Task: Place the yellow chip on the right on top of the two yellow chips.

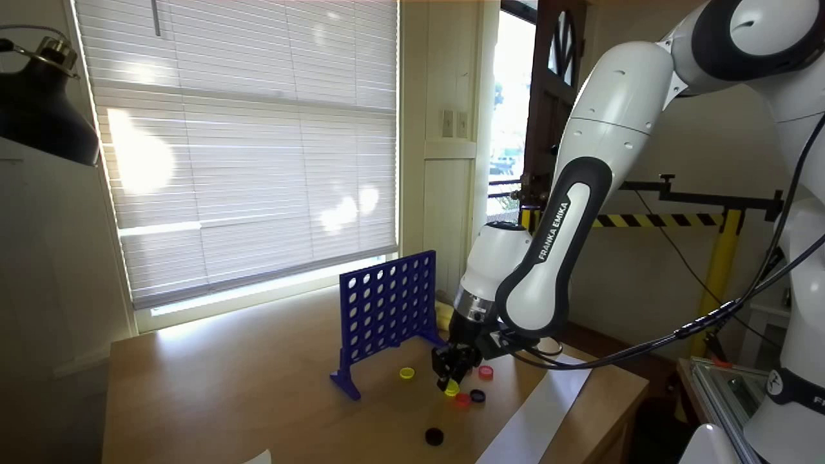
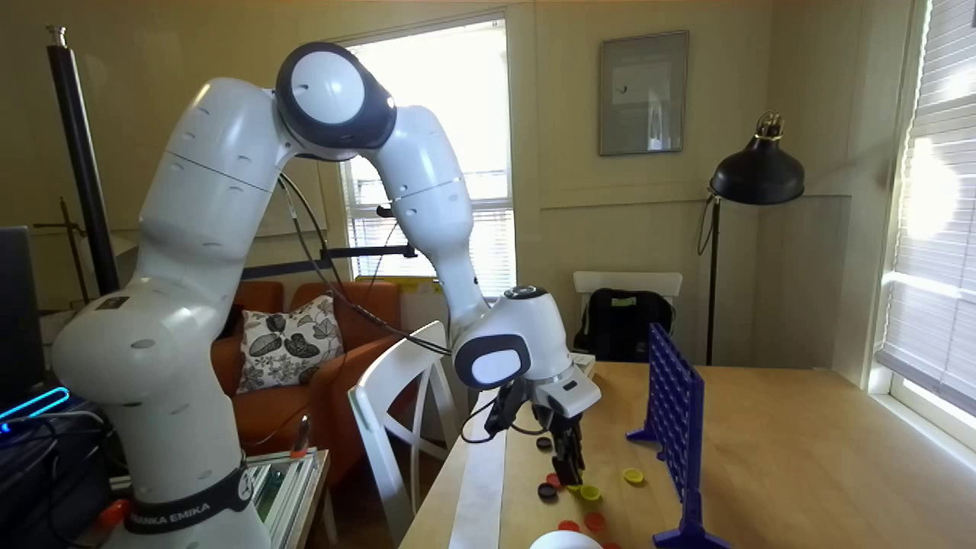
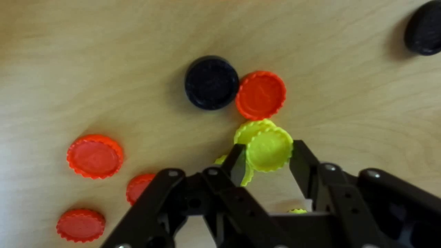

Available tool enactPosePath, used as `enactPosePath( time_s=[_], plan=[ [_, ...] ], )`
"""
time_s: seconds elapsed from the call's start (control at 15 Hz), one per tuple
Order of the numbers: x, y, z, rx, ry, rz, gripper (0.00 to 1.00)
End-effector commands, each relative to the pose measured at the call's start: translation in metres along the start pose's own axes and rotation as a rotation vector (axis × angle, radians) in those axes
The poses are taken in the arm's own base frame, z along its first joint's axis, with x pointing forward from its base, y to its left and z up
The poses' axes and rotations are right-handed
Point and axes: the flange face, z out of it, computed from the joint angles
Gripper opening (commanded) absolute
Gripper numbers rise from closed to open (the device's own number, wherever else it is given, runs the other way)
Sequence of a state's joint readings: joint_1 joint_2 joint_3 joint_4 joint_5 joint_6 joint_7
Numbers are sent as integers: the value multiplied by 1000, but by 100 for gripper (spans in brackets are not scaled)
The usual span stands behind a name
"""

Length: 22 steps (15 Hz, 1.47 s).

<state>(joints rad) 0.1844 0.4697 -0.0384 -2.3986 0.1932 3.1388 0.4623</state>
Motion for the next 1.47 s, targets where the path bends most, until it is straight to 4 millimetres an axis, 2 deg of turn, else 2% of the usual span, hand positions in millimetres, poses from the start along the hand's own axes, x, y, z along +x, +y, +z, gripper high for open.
enactPosePath(
  time_s=[0.0, 0.13, 0.2, 0.33, 0.53, 0.6, 1.4],
  plan=[
    [4, -1, 4, 9, 6, -4, 14],
    [4, -1, 4, 8, 6, -4, 14],
    [4, 0, 5, 5, 7, -5, 63],
    [4, 0, 4, 7, 5, -5, 72],
    [4, -1, 3, 9, 5, -6, 94],
    [4, -1, 3, 10, 6, -7, 98],
    [-1, -12, -29, 9, -25, -20, 100]
  ],
)
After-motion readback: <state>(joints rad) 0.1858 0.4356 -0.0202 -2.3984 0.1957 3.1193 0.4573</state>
